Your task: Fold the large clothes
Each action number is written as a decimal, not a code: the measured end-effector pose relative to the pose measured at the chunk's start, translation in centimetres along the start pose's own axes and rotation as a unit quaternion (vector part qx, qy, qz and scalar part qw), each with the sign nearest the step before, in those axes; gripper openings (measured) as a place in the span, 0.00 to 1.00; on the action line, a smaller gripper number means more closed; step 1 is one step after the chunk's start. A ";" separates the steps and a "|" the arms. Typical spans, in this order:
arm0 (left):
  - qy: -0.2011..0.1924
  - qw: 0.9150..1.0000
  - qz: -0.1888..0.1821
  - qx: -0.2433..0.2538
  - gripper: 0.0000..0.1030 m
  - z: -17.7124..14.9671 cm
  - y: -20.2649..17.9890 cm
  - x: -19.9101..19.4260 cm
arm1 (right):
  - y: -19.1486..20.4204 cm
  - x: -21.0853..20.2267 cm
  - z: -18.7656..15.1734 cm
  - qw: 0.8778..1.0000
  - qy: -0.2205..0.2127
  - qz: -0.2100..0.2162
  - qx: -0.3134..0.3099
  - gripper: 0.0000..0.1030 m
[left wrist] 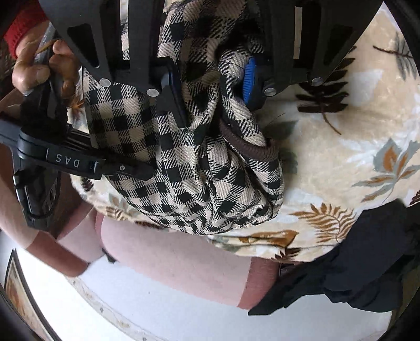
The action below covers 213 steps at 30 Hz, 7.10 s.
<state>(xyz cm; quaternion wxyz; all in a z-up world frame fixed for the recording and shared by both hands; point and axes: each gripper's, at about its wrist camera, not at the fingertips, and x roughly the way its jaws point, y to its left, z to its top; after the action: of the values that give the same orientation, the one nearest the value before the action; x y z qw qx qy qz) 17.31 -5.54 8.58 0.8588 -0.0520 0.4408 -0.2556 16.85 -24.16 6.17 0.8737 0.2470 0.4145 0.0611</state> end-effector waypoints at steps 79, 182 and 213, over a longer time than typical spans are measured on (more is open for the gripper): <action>0.077 0.992 0.103 0.006 0.36 -4.4 3.4 -1.2 | 0.3 -5.0 -12.0 0.972 0.066 -0.186 -0.131 0.30; 0.046 0.988 0.143 0.017 0.67 6.2 4.4 4.2 | 1.4 -1.7 -3.8 0.984 -0.036 -0.132 -0.110 0.76; 0.051 0.986 0.160 -0.018 0.87 -15.6 -0.1 -6.4 | 1.2 -10.6 -20.4 0.984 0.015 -0.160 -0.071 0.76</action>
<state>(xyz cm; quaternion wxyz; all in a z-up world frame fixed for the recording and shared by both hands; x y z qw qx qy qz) 1.95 -0.36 3.84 0.8639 0.0168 0.4915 -0.1091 -5.32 -18.65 3.15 0.8813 0.1135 0.4564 -0.0462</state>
